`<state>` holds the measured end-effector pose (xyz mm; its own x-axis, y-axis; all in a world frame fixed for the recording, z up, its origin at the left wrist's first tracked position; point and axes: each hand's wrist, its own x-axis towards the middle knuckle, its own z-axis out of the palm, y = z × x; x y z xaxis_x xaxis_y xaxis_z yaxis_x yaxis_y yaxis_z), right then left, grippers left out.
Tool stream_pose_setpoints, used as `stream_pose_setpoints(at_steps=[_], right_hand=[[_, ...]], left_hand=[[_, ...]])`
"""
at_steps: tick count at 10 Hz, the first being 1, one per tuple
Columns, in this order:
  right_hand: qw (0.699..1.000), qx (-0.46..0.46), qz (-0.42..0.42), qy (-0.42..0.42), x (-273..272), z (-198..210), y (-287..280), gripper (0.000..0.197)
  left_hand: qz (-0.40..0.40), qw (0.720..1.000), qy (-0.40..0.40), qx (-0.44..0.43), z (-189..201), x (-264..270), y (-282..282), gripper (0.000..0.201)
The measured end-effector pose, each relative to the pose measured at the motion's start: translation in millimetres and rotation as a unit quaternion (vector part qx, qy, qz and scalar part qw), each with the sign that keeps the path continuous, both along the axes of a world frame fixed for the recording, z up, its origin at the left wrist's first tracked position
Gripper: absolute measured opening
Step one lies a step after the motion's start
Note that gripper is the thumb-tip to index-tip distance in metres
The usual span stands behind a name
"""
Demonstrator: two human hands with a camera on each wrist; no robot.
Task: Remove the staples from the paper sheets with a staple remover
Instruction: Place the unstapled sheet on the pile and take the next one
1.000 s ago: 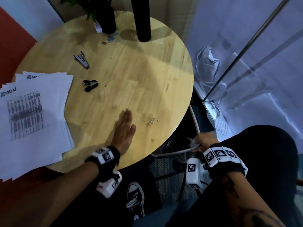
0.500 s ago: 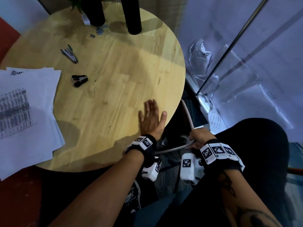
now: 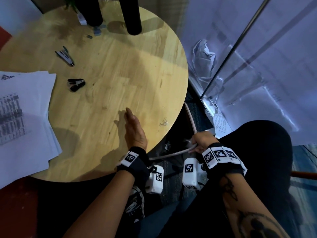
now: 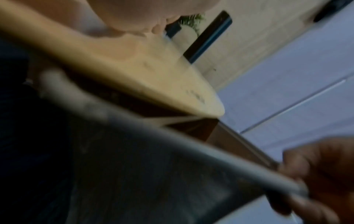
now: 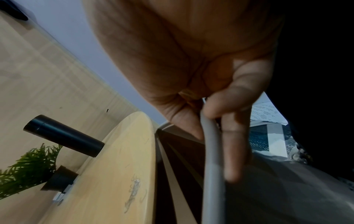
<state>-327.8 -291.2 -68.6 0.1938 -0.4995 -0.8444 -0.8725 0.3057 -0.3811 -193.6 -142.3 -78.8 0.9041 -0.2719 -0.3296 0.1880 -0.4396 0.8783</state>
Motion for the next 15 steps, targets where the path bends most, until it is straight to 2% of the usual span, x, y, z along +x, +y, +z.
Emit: stream_pose_setpoints(at_steps=[1, 2, 3, 4, 5, 6, 7, 8, 9, 10, 11, 12, 13, 14, 15], right_hand=[[1.0, 0.0, 0.012, -0.013, 2.7, -5.2, 0.1, 0.019], [1.0, 0.005, 0.018, -0.008, 2.6, -7.3, 0.8, 0.015], [1.0, 0.009, 0.013, -0.006, 2.3, -7.9, -0.1, 0.012], [1.0, 0.013, 0.019, 0.005, 2.2, -9.3, -0.5, 0.005], [1.0, 0.003, 0.011, 0.006, 2.6, -12.3, -1.2, 0.003], [1.0, 0.004, 0.017, 0.009, 2.4, -15.3, -1.7, 0.002], [1.0, 0.008, 0.02, 0.006, 3.0, -18.1, -3.4, 0.003], [1.0, 0.016, 0.021, 0.001, 4.0, -17.4, -4.2, 0.007], [1.0, 0.011, 0.016, -0.001, 5.4, -16.6, -4.1, 0.008], [1.0, -0.002, 0.022, -0.015, 5.9, -17.5, -4.4, 0.011], [0.999, -0.024, 0.007, -0.03, 4.1, -24.4, -5.9, 0.013], [0.998, -0.03, -0.027, -0.047, 3.5, -25.2, -3.8, 0.02], [0.998, -0.023, -0.027, -0.05, 6.1, -23.9, -2.8, 0.023], [0.999, -0.022, 0.006, -0.034, 9.8, -22.7, -3.1, 0.008], [0.999, -0.013, 0.001, -0.048, 10.8, -24.1, -0.9, 0.014]], left_hand=[[-0.078, 0.987, -0.049, 0.133, -9.8, -20.5, -10.3, 0.081], [-0.179, 0.959, -0.068, 0.208, -6.2, -39.7, -38.7, 0.092], [-0.265, 0.938, -0.112, 0.195, -12.1, -40.2, -60.5, 0.105], [-0.358, 0.912, -0.135, 0.145, -19.7, -41.4, -69.8, 0.114], [-0.425, 0.894, -0.113, 0.089, -22.0, -45.9, -69.3, 0.105], [-0.423, 0.901, -0.086, 0.036, -19.5, -44.6, -62.8, 0.087], [-0.375, 0.921, -0.102, -0.009, -10.5, -44.0, -51.2, 0.059], [-0.258, 0.957, -0.121, -0.058, -8.5, -30.6, -49.8, 0.083], [-0.312, 0.932, -0.181, 0.038, -10.6, -7.3, -62.2, 0.099], [-0.442, 0.885, -0.121, 0.083, -11.0, -12.0, -70.6, 0.115], [-0.508, 0.848, -0.117, 0.095, -24.1, -28.8, -68.3, 0.112], [-0.523, 0.846, -0.102, 0.022, -26.0, -30.5, -52.0, 0.085], [-0.476, 0.86, -0.179, -0.039, -19.4, -12.8, -41.9, 0.073], [-0.482, 0.824, -0.276, 0.114, -17.1, 12.8, -45.9, 0.072], [-0.58, 0.752, -0.226, 0.218, -12.0, 0.3, -48.2, 0.08]])
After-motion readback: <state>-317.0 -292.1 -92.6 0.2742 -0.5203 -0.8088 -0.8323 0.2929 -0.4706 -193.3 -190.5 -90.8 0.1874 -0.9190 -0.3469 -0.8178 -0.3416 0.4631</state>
